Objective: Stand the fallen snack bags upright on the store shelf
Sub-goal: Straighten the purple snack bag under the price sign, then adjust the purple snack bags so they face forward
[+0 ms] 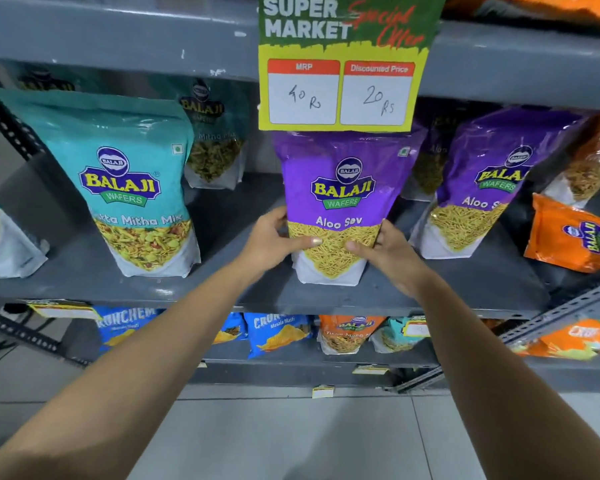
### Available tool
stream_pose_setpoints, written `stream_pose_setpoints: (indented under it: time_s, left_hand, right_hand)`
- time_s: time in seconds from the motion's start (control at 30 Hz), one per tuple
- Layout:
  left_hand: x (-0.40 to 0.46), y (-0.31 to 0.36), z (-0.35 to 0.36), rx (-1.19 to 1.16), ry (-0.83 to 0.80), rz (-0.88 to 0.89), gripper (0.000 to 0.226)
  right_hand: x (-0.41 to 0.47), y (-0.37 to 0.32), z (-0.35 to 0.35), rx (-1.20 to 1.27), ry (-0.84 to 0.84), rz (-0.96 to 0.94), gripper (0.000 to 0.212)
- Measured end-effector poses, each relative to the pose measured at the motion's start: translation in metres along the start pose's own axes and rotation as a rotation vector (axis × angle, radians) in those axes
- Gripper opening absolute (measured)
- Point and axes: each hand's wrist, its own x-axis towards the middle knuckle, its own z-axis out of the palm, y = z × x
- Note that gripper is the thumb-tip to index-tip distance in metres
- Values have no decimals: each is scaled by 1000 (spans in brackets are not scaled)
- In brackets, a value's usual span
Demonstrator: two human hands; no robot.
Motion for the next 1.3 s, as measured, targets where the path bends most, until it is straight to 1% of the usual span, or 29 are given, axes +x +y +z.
stream_pose_setpoints:
  time_s: [0.07,0.13,0.2,0.23,0.27,0.3,0.37,0.4,0.43,0.47,0.5,0.57,0.6,0.63,0.67,0.7,0.73,0.8,0.83,0.87,0.9,0.97,1.03,1.17,1.23,1.27,1.3]
  left_hand:
    - [-1,-4,0,1,46,12,51]
    - [-1,-5,-2,4,48,11,53]
    - [-6,-3,1,-1,75,-4,65]
    - [-10,-1,4,25,140,9,72]
    - [-14,0,7,89,254,57,76]
    - [-19,0,10,181,392,140,75]
    - [-28,1,19,364,614,350,60]
    - [-33,4,27,424,658,444,53]
    - [-36,7,38,450,650,527,46]
    - [-38,10,51,453,611,605,42]
    - [-36,14,68,443,552,680,38]
    - [-27,25,106,408,406,792,30]
    - [-18,29,126,390,337,801,25]
    - [-8,32,145,376,276,772,20]
    - [2,33,162,358,221,712,16]
    - [16,36,184,339,169,631,19]
    - [29,37,202,326,116,531,33]
    - [54,34,218,292,0,308,73]
    - [67,36,227,258,-58,198,87]
    - [78,35,234,234,-99,110,90]
    - [88,33,238,226,-107,65,87]
    - [97,26,241,237,-70,69,79]
    - [97,21,240,255,-53,95,78]
    - [89,20,230,253,-155,80,78]
    - [86,31,226,178,-200,49,76]
    - [84,40,223,93,-197,53,73]
    - [84,50,221,6,-159,89,65]
  right_hand:
    - [2,3,1,15,-12,-8,54]
    - [3,6,0,46,-28,-11,53]
    - [1,9,-2,65,-35,-11,49]
    - [-2,10,-6,61,-25,-14,44]
    - [-5,12,-12,48,22,-29,37]
    - [-11,15,-20,50,108,-47,32]
    - [-26,25,-46,149,345,-93,30]
    - [-35,31,-62,192,446,-125,28]
    - [-43,37,-80,194,522,-141,27]
    - [-50,43,-98,159,571,-136,30]
    - [-56,46,-115,122,593,-117,38]
    - [-57,46,-151,44,595,-56,64]
    - [-54,44,-168,-14,600,-26,78]
    - [-48,42,-181,-65,591,-4,90]
    - [-40,41,-193,-109,566,0,96]
    - [-32,38,-209,-155,530,-9,98]
    - [-23,35,-220,-203,479,-19,97]
    - [-6,27,-227,-258,350,-37,85]
    - [-1,23,-233,-284,297,-65,74]
    - [2,21,-236,-288,258,-80,61]
    - [3,20,-237,-253,233,-69,50]
    - [0,24,-236,-133,253,-24,42]
    - [-5,30,-235,-90,303,17,41]
    - [-18,33,-233,-63,275,100,49]
    - [-24,25,-236,-33,241,93,45]
    - [-26,19,-237,7,223,60,39]
    - [-27,10,-239,60,220,19,31]
